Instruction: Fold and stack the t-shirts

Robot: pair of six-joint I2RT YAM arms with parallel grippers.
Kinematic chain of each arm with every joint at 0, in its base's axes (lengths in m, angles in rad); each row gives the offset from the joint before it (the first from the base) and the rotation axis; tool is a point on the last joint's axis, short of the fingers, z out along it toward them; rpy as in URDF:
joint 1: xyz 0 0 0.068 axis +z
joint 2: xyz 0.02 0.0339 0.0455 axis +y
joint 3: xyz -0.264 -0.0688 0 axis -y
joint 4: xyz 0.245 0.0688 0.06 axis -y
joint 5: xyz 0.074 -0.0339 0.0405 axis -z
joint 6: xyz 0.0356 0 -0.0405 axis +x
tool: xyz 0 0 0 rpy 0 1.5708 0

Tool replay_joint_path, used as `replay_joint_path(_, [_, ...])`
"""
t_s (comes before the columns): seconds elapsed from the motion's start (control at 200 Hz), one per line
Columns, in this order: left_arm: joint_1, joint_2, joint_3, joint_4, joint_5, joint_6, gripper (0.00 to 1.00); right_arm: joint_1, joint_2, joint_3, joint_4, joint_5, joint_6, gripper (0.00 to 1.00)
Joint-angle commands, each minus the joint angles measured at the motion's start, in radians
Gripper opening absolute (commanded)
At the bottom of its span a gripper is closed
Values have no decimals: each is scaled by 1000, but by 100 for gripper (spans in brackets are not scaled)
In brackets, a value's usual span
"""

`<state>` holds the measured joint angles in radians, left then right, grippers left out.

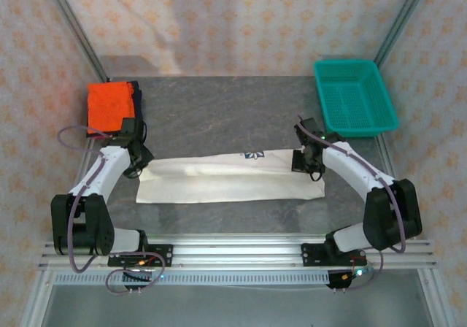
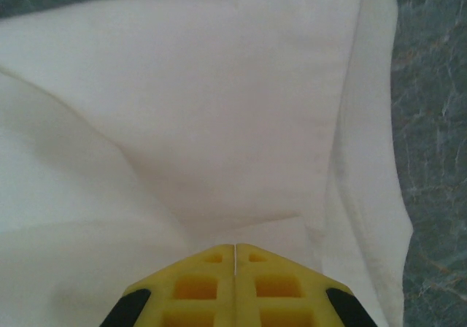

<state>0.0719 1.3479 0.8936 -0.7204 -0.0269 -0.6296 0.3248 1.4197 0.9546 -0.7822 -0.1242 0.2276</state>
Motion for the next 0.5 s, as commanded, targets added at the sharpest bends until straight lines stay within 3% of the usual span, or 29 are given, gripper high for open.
replay_joint_path(0.0, [3,-28,-27,-2,-40,-17,0,2,37,-14,-67,31,54,3])
replay_joint_path(0.495, [3,-38,-131,4,-19,-67,0,-11,120,-24,-100,105,121,2])
